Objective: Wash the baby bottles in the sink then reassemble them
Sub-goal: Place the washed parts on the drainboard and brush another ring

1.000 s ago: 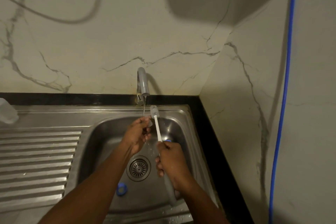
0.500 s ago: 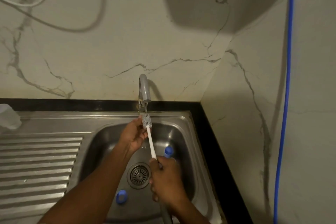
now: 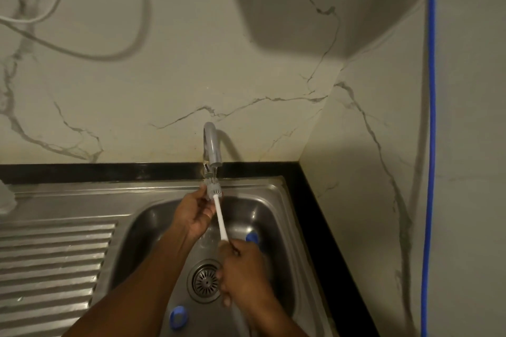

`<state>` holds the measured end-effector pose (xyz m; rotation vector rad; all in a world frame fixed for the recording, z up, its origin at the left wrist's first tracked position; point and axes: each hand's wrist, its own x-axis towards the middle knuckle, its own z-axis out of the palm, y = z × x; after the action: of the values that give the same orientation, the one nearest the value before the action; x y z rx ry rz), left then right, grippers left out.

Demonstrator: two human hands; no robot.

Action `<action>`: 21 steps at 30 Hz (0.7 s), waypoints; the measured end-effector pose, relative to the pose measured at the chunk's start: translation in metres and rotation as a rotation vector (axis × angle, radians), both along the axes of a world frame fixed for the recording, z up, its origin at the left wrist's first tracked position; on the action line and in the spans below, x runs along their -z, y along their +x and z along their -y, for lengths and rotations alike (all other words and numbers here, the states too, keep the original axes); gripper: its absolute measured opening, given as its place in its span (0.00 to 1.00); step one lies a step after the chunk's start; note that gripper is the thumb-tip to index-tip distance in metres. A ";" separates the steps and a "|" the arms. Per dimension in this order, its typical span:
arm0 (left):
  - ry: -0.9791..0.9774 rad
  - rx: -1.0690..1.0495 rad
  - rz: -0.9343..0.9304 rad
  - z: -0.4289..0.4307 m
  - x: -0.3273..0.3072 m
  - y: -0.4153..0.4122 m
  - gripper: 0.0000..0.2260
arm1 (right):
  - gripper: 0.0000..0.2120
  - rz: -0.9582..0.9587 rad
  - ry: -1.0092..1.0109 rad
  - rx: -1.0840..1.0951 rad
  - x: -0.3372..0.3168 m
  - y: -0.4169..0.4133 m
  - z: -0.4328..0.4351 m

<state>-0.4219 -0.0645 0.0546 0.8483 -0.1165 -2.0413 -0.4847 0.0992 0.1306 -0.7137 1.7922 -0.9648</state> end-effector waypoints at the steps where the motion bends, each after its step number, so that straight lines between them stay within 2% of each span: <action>1: -0.004 0.020 0.024 -0.003 0.001 -0.004 0.11 | 0.13 0.000 -0.014 0.021 -0.002 -0.005 0.007; 4: 0.006 0.053 0.061 -0.007 0.005 -0.013 0.10 | 0.12 0.052 -0.032 0.031 -0.008 -0.006 0.016; 7: 0.100 -0.020 -0.043 0.002 0.004 -0.009 0.05 | 0.12 0.069 0.009 -0.028 -0.007 0.006 -0.004; 9: 0.123 -0.026 -0.027 0.003 0.006 -0.005 0.03 | 0.13 0.081 0.054 -0.033 -0.004 0.011 -0.015; 12: 0.043 0.027 0.136 -0.006 0.004 -0.012 0.06 | 0.12 0.096 0.032 0.016 -0.006 0.001 -0.001; 16: -0.047 0.036 0.047 -0.011 -0.012 -0.017 0.07 | 0.12 0.123 0.000 0.017 -0.015 -0.011 0.009; 19: -0.095 0.013 0.138 -0.009 -0.005 -0.014 0.07 | 0.12 0.079 0.028 -0.029 -0.011 -0.008 -0.012; 21: -0.088 -0.012 0.187 -0.011 0.001 -0.014 0.10 | 0.11 0.071 0.025 -0.034 -0.010 -0.005 -0.017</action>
<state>-0.4361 -0.0539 0.0540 0.9804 -0.3014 -1.9279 -0.4897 0.1166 0.1405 -0.6834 1.7220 -0.9326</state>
